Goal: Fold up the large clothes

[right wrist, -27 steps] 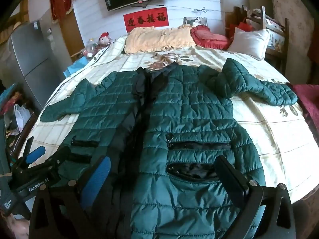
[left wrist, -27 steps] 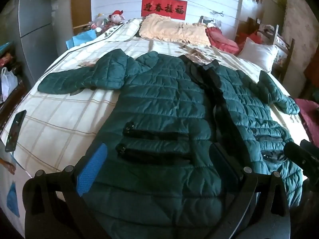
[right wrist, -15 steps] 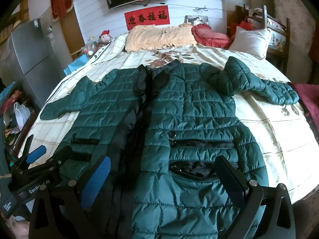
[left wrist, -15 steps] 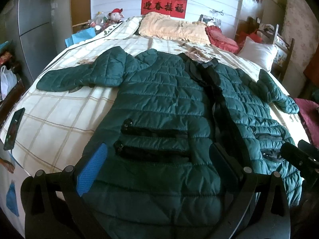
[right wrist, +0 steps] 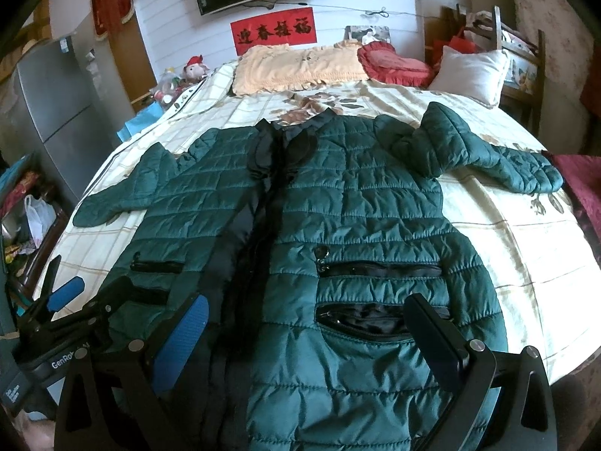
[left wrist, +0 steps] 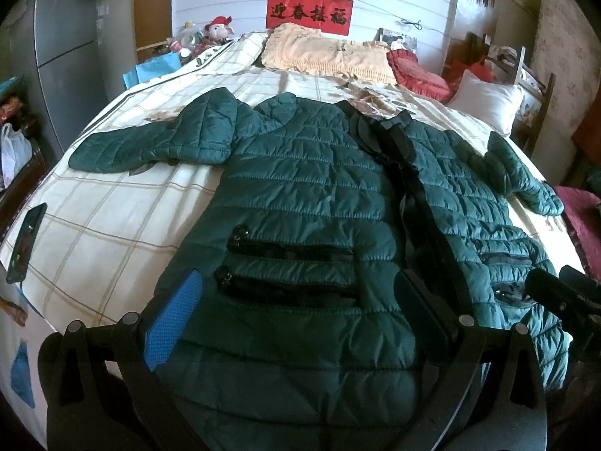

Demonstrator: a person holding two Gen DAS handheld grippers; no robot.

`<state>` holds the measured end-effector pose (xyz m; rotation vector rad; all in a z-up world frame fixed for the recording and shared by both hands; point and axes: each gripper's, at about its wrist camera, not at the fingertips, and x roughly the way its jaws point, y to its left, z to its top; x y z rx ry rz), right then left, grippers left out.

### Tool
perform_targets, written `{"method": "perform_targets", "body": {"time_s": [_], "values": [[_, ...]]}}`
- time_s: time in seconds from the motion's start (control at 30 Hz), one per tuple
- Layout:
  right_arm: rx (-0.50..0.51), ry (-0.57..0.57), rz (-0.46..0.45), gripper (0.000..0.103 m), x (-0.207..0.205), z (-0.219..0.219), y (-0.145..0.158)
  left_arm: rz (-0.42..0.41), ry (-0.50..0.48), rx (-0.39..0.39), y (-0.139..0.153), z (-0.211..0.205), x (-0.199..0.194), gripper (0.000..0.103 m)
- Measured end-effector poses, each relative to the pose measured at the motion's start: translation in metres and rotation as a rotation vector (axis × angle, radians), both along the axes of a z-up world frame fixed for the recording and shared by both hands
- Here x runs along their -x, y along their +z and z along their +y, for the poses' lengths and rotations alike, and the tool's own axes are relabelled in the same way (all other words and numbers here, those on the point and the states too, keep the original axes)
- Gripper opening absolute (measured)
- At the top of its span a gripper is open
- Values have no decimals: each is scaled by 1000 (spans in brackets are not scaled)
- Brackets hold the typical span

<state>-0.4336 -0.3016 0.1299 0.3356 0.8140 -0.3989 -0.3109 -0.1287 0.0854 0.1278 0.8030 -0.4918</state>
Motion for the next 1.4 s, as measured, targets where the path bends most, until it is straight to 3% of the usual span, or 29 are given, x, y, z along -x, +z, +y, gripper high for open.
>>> {"method": "perform_targets", "body": {"time_s": [0.33,0.47,0.6,0.93,1.4], "values": [[-8,-11,84,103,-3,-5,-3,0,-1,0,0,0,0,102],[-5,-13,69,103,-3,-7,-3,-1,-2,-1,-1,0,0,102],[-21,-18,-3,103,-4,-9,-3,-1,-3,-1,-1,-1,0,102],[-68,-24,16,103,-13,-15,-5,-7,-5,-3,-2,-5,2,102],[-27,-29,25,103,-34,-22,-8,0,9,2,2,-8,-24,102]]}}
